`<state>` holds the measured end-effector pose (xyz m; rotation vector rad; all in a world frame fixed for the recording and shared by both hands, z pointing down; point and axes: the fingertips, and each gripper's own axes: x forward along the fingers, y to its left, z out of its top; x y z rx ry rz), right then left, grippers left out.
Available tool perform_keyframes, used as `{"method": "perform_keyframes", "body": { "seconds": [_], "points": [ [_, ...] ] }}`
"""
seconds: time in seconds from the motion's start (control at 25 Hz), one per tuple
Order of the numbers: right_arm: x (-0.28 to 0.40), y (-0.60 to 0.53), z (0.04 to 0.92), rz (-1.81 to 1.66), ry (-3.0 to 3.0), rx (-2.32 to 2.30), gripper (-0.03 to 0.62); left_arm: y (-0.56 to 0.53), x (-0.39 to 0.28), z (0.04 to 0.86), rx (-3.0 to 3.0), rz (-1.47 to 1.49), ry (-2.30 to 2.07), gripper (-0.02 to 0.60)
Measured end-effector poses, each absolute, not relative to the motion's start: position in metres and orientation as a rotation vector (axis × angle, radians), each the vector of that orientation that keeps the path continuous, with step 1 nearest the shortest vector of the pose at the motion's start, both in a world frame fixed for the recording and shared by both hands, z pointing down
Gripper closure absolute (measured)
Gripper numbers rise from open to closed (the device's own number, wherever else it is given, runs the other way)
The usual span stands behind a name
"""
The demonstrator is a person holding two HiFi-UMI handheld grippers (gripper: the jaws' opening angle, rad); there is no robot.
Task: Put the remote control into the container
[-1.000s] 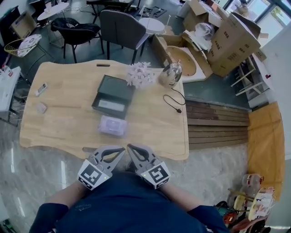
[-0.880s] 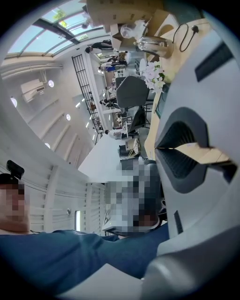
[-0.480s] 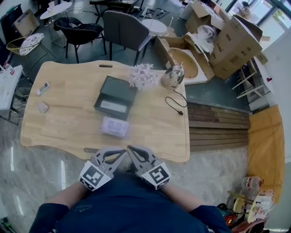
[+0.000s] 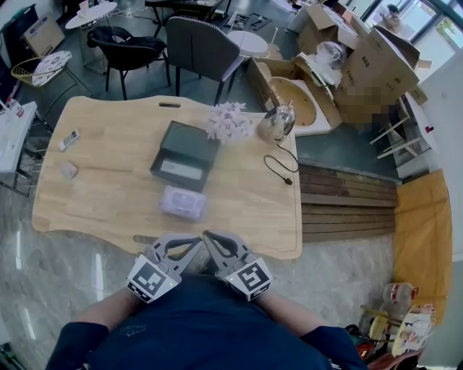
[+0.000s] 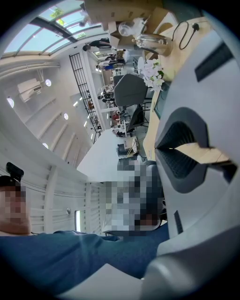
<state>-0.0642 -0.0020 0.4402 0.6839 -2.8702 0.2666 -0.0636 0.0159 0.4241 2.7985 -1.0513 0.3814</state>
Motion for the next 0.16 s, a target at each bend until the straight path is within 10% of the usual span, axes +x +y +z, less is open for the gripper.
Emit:
{"method": "perform_keyframes", "body": {
  "seconds": [0.16],
  "points": [
    [-0.0649, -0.0039, 0.4393, 0.270, -2.868, 0.681, 0.576, 0.0141, -0.0642, 0.4226, 2.799, 0.383, -1.052, 0.549]
  ]
}}
